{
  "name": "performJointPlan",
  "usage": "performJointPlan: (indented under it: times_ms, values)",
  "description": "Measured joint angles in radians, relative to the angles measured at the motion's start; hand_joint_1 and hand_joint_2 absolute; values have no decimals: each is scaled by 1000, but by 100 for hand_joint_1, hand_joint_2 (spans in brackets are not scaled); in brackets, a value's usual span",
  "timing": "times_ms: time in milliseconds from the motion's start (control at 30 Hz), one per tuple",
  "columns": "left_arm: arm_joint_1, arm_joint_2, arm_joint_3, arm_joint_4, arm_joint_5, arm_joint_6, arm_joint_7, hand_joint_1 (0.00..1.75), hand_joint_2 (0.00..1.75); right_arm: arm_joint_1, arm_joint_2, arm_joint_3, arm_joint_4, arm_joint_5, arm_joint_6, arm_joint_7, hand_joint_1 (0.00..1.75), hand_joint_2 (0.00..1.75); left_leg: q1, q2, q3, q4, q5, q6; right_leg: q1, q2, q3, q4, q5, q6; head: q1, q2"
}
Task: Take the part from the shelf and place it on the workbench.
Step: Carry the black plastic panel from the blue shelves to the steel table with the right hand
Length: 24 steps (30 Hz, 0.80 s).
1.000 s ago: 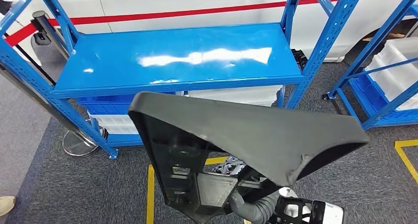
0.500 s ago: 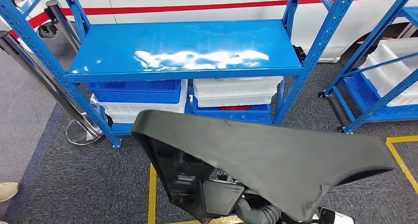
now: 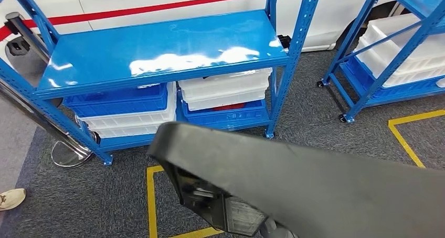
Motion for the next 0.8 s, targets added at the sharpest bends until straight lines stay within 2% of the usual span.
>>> performJointPlan:
  times_ms: [33,67,133,167,200,233,267,300,333,367,433,467,500,533,567,600,667,700,733,800]
  values:
    - [0,4,0,0,-2,6,1,0,175,2,1,0,0,2,-3,0,168,175,0,-1,7,-9,17,2,1,11,-2,1,2,1,0,0]
    - [0,7,-1,0,-3,11,3,0,175,2,3,0,0,5,-7,0,168,175,0,-6,32,-58,49,5,2,22,-3,2,4,2,0,0]
    - [0,13,-2,0,-4,16,6,0,175,0,8,0,0,7,-12,0,168,175,0,-40,100,-197,113,15,4,42,-5,6,7,6,0,0]
    - [0,16,-2,0,-4,17,6,0,175,-2,10,0,0,7,-13,0,168,175,0,-57,123,-248,128,19,4,52,-8,8,10,10,0,0]
    - [1,18,-2,0,-3,16,6,0,175,-4,12,1,0,7,-13,0,168,175,-1,-69,133,-274,132,22,3,61,-13,9,14,16,0,0]
    - [1,19,-2,0,-2,14,6,0,175,-6,12,1,0,7,-12,0,168,175,-3,-69,134,-282,130,24,2,71,-17,9,18,23,1,0]
    - [0,18,-2,0,-1,11,5,0,175,-8,13,1,0,8,-12,0,168,175,-2,-60,135,-286,133,28,0,80,-22,8,22,31,1,0]
    - [-1,18,-3,0,-1,8,4,0,175,-8,13,1,1,8,-11,0,168,175,-1,-49,135,-290,139,33,0,77,-25,10,22,36,1,0]
    - [-2,17,-4,0,-2,6,3,0,175,-11,13,2,1,8,-12,0,168,175,1,-39,136,-295,144,39,1,61,-32,22,12,42,3,0]
    - [-2,16,-6,0,-3,4,1,0,175,-14,13,2,2,8,-13,0,168,175,3,-27,135,-299,150,45,1,39,-47,53,-10,47,5,0]
    - [1,12,-10,0,-7,2,-1,0,175,-20,13,4,7,10,-17,0,168,175,2,-3,131,-301,153,50,-2,-3,-98,168,-77,58,9,0]
    - [4,11,-13,0,-10,2,-1,0,175,-21,13,5,10,11,-20,0,168,175,1,10,129,-300,153,51,-5,-10,-123,227,-104,62,9,0]
    - [5,9,-15,0,-13,2,0,0,175,-20,13,7,13,13,-24,1,168,175,1,23,128,-300,153,51,-8,-14,-138,264,-113,66,9,0]
    - [5,6,-17,0,-15,2,1,0,175,-20,13,9,16,15,-27,1,168,175,1,35,127,-299,153,50,-10,-17,-135,267,-105,68,9,0]
    - [4,3,-18,0,-16,2,2,0,175,-20,13,12,17,19,-30,1,168,175,1,46,127,-297,151,48,-12,-24,-112,230,-81,69,9,0]
    - [3,-2,-19,0,-17,1,4,0,175,-20,13,16,18,22,-31,1,168,175,1,56,128,-296,149,45,-12,-40,-74,164,-50,68,9,0]
    - [3,-10,-22,1,-18,2,9,0,175,-20,13,25,20,28,-32,1,168,175,-3,74,131,-292,143,36,-4,-84,-9,45,-13,55,8,0]
    - [3,-14,-23,1,-19,3,11,0,175,-20,13,28,20,31,-32,1,168,175,-6,82,131,-290,141,31,1,-96,4,16,-9,47,8,0]
    - [2,-18,-24,1,-20,5,14,0,175,-20,13,32,21,33,-32,0,168,175,-8,91,132,-290,140,26,6,-96,3,9,-12,39,8,0]
    - [0,-25,-25,2,-23,10,21,0,175,-20,13,36,22,37,-29,0,168,175,-7,103,134,-288,134,16,5,-71,0,4,-7,26,8,0]
